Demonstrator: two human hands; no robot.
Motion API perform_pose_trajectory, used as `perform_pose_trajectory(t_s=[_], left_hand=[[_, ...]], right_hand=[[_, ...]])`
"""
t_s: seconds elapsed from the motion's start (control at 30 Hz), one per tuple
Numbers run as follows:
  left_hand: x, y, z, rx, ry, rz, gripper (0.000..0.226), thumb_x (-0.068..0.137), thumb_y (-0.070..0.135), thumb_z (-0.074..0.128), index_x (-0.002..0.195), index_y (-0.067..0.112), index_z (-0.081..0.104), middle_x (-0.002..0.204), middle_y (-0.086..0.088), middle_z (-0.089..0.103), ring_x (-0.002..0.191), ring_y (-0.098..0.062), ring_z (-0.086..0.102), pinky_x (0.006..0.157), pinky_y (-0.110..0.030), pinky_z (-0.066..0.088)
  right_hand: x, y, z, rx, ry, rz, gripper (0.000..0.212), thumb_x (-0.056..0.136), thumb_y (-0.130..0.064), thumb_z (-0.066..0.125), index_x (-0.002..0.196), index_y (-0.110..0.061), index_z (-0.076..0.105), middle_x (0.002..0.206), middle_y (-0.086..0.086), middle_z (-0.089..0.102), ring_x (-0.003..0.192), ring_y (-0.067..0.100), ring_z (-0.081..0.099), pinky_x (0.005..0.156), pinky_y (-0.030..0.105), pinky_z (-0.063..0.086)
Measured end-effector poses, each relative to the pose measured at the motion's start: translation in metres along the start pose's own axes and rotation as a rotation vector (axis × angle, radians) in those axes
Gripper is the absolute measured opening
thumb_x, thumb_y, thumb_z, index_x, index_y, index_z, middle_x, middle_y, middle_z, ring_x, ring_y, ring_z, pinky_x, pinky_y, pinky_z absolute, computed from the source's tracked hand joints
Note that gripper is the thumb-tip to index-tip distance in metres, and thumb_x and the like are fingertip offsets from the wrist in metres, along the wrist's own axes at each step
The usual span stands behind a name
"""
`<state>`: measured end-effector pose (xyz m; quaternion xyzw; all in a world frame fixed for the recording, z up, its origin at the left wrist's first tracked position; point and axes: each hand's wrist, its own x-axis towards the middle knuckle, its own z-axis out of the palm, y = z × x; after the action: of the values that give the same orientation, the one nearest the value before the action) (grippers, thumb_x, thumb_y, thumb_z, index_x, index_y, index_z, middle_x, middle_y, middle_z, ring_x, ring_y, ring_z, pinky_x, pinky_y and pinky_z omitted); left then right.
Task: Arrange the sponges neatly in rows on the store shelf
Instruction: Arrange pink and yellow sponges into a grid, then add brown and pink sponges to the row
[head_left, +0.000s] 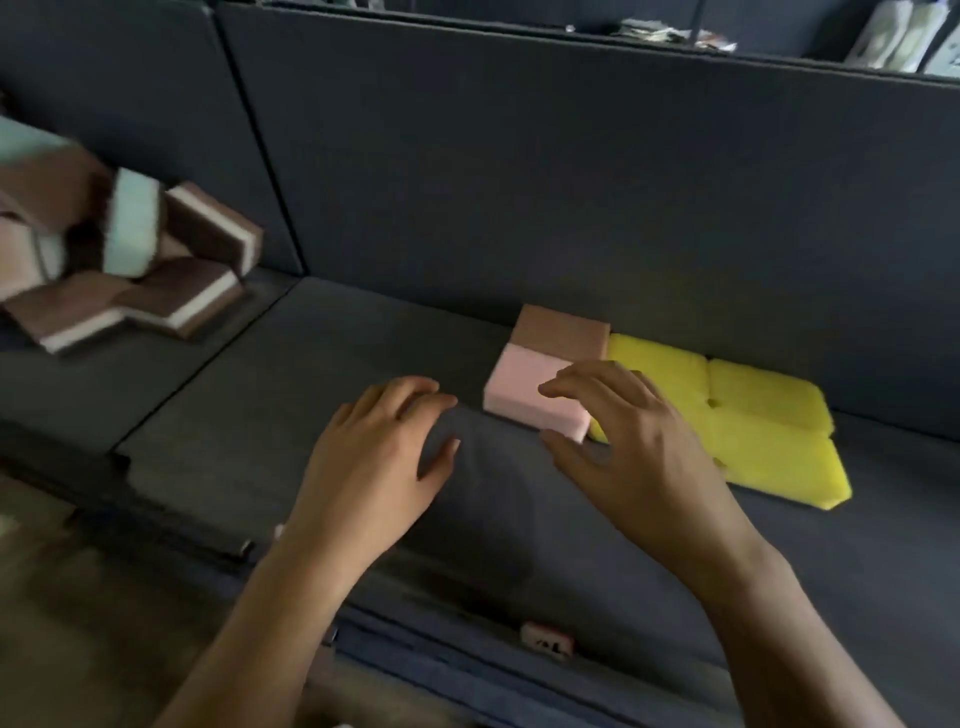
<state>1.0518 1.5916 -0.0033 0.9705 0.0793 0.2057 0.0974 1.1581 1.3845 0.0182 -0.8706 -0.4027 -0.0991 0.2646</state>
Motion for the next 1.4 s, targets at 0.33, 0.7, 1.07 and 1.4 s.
perform_pose_trajectory(t_s=[0.33, 0.7, 1.07, 1.4], left_hand=[[-0.076, -0.125, -0.064, 0.096, 0.019, -0.201, 0.031, 0.083, 0.034, 0.069, 0.111, 0.019, 0.066, 0.112, 0.003, 0.063, 0.093, -0.022, 0.064, 0.073, -0.036, 0.052], [-0.133, -0.255, -0.127, 0.151, 0.050, -0.313, 0.035, 0.082, 0.035, 0.071, 0.113, 0.021, 0.064, 0.113, 0.005, 0.063, 0.097, -0.018, 0.063, 0.075, -0.034, 0.053], [-0.114, -0.302, -0.126, 0.171, 0.105, -0.316, 0.038, 0.077, 0.038, 0.076, 0.109, 0.022, 0.063, 0.109, 0.006, 0.062, 0.091, -0.016, 0.063, 0.070, -0.030, 0.050], [-0.054, -0.364, -0.127, 0.303, 0.111, -0.347, 0.059, 0.072, 0.038, 0.078, 0.123, 0.016, 0.058, 0.120, -0.002, 0.062, 0.101, -0.023, 0.064, 0.075, -0.035, 0.054]], right_hand=[[0.047, -0.140, 0.091, 0.075, -0.126, -0.210, 0.039, 0.089, -0.036, 0.067, 0.125, -0.024, 0.059, 0.124, -0.007, 0.058, 0.113, 0.018, 0.057, 0.088, 0.041, 0.054], [0.098, -0.289, 0.173, 0.130, -0.135, -0.320, 0.044, 0.087, -0.032, 0.071, 0.128, -0.023, 0.058, 0.129, -0.006, 0.057, 0.118, 0.020, 0.056, 0.087, 0.039, 0.054], [0.162, -0.314, 0.186, 0.037, -0.147, -0.430, 0.045, 0.085, -0.030, 0.071, 0.127, -0.022, 0.058, 0.124, -0.003, 0.058, 0.115, 0.018, 0.056, 0.086, 0.031, 0.050], [0.243, -0.333, 0.220, 0.090, -0.066, -0.525, 0.041, 0.089, -0.043, 0.037, 0.111, -0.019, 0.062, 0.108, 0.001, 0.062, 0.095, 0.024, 0.062, 0.069, 0.043, 0.056]])
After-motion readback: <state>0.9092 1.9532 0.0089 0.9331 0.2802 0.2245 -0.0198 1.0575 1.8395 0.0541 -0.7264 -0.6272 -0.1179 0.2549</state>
